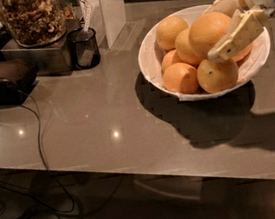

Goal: Pick orange from white bowl

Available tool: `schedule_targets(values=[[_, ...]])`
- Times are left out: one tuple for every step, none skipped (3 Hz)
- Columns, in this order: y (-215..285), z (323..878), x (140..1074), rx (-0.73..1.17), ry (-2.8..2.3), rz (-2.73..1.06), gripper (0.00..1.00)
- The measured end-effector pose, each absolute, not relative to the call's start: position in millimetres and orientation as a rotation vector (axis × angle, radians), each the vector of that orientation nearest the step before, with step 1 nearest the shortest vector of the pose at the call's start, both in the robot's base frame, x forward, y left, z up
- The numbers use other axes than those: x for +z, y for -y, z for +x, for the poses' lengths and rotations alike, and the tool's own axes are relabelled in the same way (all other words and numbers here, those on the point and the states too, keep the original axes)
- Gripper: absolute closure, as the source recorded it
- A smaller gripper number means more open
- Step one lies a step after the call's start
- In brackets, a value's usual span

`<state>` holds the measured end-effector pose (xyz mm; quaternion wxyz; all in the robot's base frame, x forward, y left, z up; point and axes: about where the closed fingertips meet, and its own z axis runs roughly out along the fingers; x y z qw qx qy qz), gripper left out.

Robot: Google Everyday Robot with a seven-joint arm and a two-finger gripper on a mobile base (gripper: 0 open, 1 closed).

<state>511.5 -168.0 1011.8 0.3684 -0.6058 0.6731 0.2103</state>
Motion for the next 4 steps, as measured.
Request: schedule_targets(values=[[150, 496, 1029, 0.689, -1.606, -1.541, 1.00], [141, 486, 1045, 0.762, -1.518, -1.536, 1.00], [149, 474, 1053, 0.789, -1.500, -1.514, 1.00], [151, 470, 1048, 0.821, -1.522, -1.498, 1.00]])
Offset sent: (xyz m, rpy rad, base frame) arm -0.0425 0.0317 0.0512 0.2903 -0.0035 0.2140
